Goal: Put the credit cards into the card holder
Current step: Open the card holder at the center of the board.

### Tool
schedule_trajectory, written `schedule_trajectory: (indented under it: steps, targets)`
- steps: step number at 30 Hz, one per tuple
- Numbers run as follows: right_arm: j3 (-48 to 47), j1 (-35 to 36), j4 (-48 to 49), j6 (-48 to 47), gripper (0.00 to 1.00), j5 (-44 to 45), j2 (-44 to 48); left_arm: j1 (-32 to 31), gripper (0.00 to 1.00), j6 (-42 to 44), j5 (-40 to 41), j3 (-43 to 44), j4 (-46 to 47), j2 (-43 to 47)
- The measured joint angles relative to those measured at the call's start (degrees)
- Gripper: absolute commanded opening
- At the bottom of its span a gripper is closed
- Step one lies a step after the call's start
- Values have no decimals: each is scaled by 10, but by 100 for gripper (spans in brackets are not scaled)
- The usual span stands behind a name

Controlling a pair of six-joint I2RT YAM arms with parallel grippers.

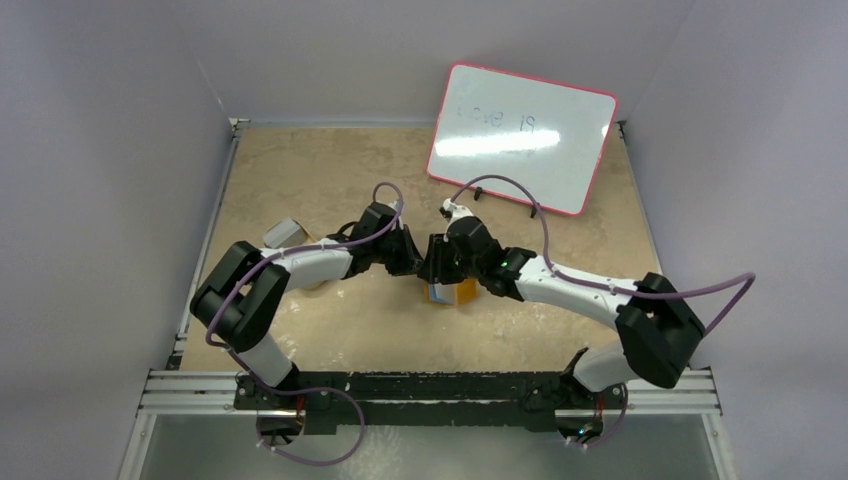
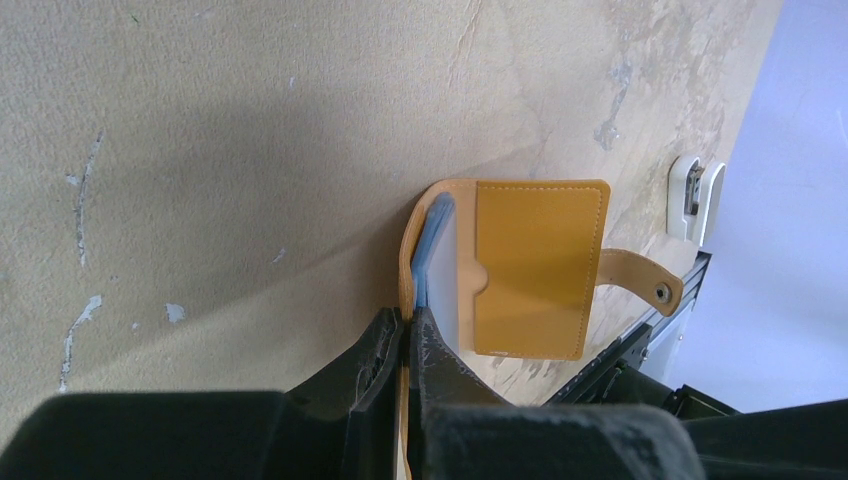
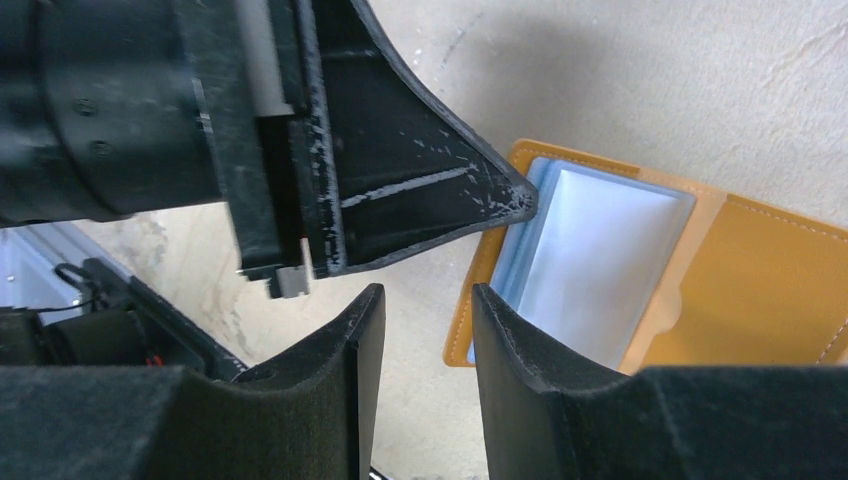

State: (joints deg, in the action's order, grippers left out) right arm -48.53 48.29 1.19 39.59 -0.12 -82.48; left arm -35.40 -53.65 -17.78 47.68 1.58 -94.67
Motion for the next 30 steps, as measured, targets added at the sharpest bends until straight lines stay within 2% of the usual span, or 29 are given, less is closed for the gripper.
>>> schedule_trajectory:
  steps: [11,17,30]
  targets:
    - [0,5,-40,5,39,67,-35,0,0,-3,0,0,0,0]
    - [0,5,-49,6,36,78,-59,0,0,-2,1,0,-4,0]
    - [0,5,-54,8,37,87,-65,0,0,-2,2,0,-7,0]
